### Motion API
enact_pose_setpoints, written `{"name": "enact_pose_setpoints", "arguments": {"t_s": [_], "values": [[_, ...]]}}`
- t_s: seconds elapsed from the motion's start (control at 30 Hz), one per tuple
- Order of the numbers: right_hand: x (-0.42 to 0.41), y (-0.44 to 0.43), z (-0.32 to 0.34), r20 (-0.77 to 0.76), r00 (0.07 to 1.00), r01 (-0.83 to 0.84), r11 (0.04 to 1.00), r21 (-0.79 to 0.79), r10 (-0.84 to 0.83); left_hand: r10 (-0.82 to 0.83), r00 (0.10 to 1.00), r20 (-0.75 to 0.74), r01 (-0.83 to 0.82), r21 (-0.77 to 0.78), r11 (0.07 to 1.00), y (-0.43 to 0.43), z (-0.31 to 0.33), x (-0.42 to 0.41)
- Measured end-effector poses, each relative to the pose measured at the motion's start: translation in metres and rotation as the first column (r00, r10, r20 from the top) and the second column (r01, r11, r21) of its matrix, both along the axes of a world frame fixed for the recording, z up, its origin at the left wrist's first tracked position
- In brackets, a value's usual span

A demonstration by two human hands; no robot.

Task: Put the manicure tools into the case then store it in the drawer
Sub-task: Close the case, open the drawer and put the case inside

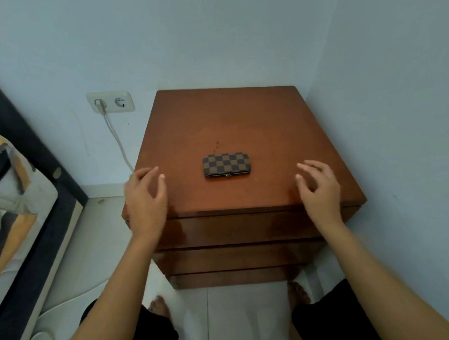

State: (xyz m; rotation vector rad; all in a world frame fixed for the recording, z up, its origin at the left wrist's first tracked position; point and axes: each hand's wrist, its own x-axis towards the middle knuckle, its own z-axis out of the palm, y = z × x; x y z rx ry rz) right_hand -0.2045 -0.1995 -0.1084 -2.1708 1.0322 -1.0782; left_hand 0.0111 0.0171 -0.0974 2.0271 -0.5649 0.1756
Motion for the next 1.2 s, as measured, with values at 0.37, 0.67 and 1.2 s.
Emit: {"name": "enact_pose_setpoints", "arguments": {"t_s": [0.37, 0.67, 1.2], "values": [[-0.073, -0.001, -0.044, 0.093, 0.918, 0.281, 0.799, 0.531, -0.385, 0.008, 0.884, -0.467, -0.106, -0.183, 0.977, 0.057, -0.061, -0.021], [-0.083, 0.013, -0.047, 0.107, 0.901, 0.288, 0.764, 0.577, -0.42, 0.163, 0.879, -0.448, -0.265, -0.177, 0.948, 0.057, -0.066, -0.028], [-0.164, 0.101, -0.058, 0.216, 0.789, 0.405, 0.752, 0.52, -0.575, 0.261, 0.868, -0.422, -0.375, -0.213, 0.902, 0.14, -0.074, -0.121]]}}
